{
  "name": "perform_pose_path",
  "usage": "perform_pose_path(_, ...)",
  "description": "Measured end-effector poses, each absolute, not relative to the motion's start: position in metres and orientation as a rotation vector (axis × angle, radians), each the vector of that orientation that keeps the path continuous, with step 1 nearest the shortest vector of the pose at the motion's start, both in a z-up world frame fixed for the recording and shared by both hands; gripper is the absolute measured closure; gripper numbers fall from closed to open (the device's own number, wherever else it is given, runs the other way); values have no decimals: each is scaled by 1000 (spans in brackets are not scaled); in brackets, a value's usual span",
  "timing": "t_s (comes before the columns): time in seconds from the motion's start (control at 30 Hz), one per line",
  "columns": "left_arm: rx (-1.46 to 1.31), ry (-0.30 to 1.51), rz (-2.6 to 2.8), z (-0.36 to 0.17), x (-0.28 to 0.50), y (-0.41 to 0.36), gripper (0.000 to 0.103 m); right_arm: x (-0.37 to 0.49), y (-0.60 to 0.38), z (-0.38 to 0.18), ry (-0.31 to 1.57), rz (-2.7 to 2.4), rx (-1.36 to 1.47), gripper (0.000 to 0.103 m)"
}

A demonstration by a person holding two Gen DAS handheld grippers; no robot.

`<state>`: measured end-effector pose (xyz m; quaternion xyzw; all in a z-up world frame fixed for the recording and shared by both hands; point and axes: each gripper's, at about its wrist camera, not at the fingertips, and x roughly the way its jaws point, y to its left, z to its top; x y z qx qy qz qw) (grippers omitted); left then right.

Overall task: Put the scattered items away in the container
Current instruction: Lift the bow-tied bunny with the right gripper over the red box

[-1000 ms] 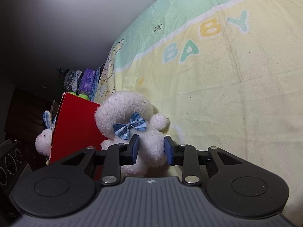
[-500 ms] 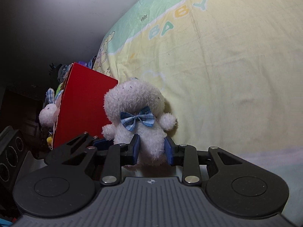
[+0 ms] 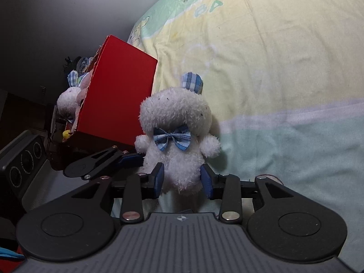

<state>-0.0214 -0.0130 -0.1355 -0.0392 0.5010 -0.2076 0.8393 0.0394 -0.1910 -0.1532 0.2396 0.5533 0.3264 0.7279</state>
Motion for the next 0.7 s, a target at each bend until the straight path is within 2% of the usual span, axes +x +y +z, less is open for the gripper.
perform_pose_path(0.1, -110, 1046, -400, -134, -23, -4, 2, 39, -194, -144, 1162, 705, 512, 57)
perform_pose_path(0.13, -120, 1037, -388, -132, -22, -2, 2, 40, -195, -142, 1145, 692, 511, 46)
perform_pose_path(0.17, -128, 1027, -375, -130, -20, 0, 2, 42, -196, -141, 1129, 681, 508, 40)
perform_pose_path(0.43, -144, 1010, -301, -136, -3, 1, 2, 59, -187, -151, 1120, 676, 485, 40)
perform_pose_path(0.7, -135, 1052, -243, -149, 2, 4, 8, 71, -168, -166, 1182, 736, 550, 39)
